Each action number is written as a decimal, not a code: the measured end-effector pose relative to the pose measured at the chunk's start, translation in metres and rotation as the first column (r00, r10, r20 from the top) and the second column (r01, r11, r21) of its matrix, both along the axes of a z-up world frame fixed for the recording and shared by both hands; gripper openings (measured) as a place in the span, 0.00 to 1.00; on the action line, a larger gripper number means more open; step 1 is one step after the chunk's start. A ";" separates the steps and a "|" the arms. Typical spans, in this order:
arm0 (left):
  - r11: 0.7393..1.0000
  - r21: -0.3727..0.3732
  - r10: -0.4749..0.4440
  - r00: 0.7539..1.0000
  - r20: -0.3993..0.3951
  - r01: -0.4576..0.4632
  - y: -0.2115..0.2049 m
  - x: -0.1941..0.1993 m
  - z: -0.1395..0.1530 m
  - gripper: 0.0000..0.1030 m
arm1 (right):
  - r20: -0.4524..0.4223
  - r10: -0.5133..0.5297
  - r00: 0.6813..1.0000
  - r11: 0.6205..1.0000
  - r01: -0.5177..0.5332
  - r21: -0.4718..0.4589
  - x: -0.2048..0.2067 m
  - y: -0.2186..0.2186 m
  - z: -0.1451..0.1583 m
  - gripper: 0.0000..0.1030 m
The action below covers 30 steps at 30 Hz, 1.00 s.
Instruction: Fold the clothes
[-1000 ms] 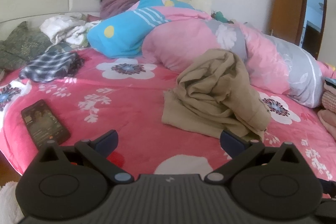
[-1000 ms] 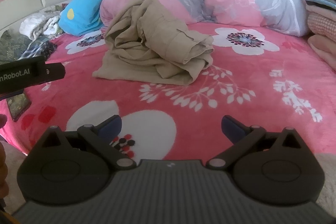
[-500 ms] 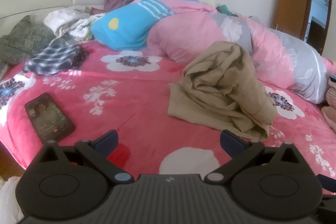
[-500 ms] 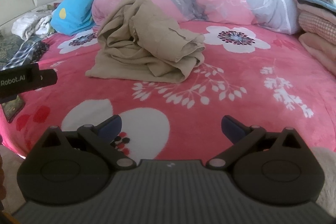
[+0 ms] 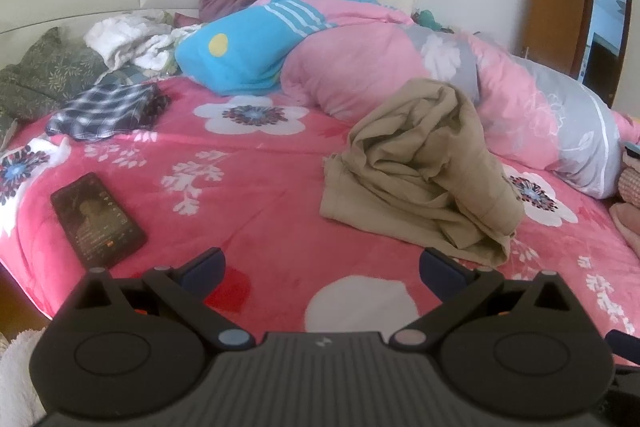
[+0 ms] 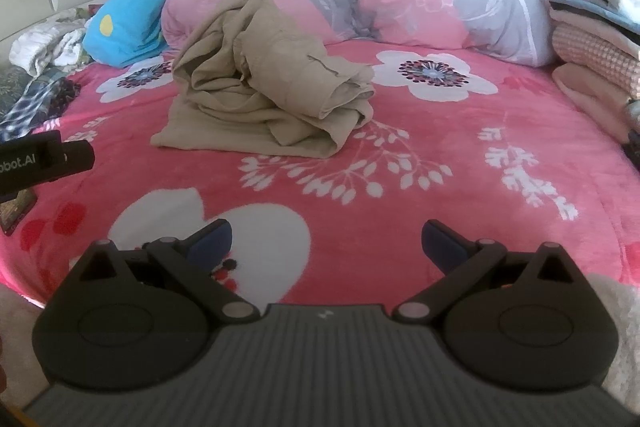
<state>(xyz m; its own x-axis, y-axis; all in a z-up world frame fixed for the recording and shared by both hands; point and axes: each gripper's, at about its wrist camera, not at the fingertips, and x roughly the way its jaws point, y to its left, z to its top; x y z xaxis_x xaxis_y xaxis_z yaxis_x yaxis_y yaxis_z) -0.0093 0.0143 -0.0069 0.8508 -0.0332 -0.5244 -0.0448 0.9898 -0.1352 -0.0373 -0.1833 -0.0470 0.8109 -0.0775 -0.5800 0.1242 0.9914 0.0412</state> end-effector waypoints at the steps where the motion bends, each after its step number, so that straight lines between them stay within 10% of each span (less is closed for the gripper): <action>1: 1.000 -0.001 0.002 1.000 -0.001 -0.002 0.000 -0.001 0.000 1.00 | 0.000 -0.001 1.000 1.000 0.001 -0.001 -0.001 0.000 0.000 0.99; 30: 1.000 -0.025 -0.003 1.000 -0.001 0.003 0.009 -0.005 0.005 1.00 | 0.001 0.007 1.000 1.000 -0.007 -0.019 -0.004 0.010 0.004 0.99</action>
<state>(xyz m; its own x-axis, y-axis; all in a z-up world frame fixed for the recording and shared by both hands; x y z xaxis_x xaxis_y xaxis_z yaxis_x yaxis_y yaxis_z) -0.0144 0.0231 -0.0018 0.8503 -0.0485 -0.5241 -0.0423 0.9862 -0.1599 -0.0412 -0.1733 -0.0427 0.8121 -0.0832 -0.5775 0.1174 0.9928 0.0221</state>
